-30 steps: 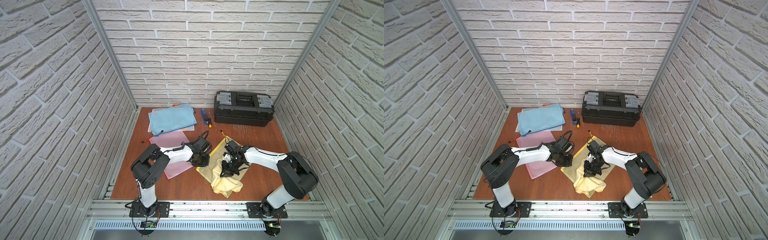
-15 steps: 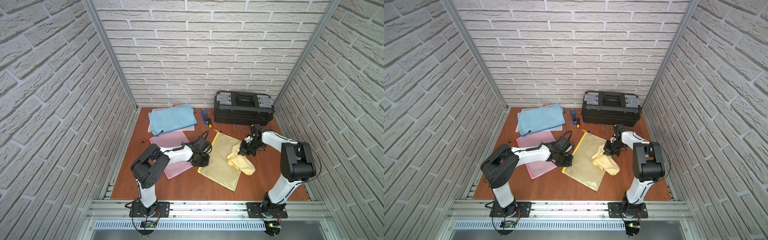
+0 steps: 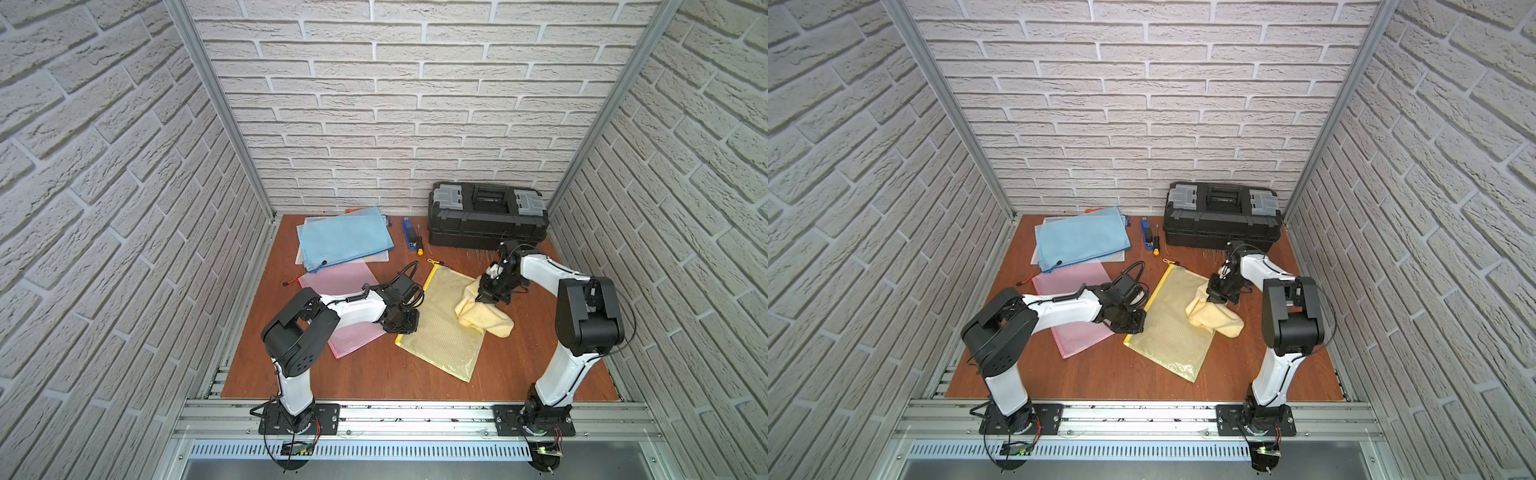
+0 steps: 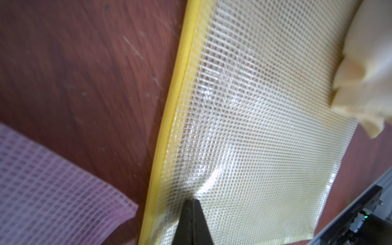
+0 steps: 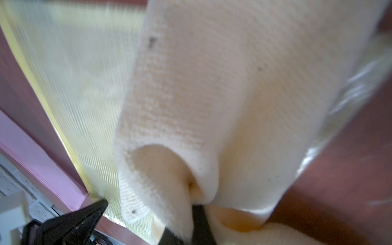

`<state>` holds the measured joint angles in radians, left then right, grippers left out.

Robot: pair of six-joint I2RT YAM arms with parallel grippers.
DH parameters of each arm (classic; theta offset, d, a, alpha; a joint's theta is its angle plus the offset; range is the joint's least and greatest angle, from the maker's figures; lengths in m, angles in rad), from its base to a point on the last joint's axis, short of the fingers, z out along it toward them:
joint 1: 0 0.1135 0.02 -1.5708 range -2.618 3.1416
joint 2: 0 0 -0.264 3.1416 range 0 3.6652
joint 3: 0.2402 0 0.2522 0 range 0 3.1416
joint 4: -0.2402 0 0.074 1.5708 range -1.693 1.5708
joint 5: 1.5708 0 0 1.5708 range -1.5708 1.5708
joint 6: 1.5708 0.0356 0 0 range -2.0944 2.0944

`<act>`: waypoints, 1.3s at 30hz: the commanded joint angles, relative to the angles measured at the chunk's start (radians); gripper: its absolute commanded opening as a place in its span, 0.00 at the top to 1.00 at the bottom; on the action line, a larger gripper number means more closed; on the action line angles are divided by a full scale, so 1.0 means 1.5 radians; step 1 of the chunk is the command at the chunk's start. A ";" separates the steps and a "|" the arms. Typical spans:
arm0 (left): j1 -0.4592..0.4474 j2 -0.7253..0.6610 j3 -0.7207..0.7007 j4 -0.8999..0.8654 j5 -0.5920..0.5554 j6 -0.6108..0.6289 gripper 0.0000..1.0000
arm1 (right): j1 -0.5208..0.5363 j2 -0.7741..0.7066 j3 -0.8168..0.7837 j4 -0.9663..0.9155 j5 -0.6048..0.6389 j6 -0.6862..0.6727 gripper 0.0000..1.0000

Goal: Wipe the document bag
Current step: Wipe the dirt from the document bag.

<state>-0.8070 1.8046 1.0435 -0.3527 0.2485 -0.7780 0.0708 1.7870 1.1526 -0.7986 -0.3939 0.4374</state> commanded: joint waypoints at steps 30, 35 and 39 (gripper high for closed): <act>0.003 0.019 0.023 -0.048 -0.005 0.030 1.00 | -0.170 0.036 0.144 -0.030 0.003 -0.034 0.98; 0.002 0.027 0.026 -0.047 -0.001 0.032 1.00 | -0.136 -0.041 0.046 -0.028 -0.046 -0.032 0.98; 0.000 0.033 0.029 -0.045 0.001 0.030 1.00 | -0.049 -0.114 -0.054 -0.027 -0.041 -0.016 0.98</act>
<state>-0.8070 1.8336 1.0874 -0.3897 0.2600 -0.7513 -0.0799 1.6836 1.1534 -0.8024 -0.4278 0.4091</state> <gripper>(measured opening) 0.042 0.055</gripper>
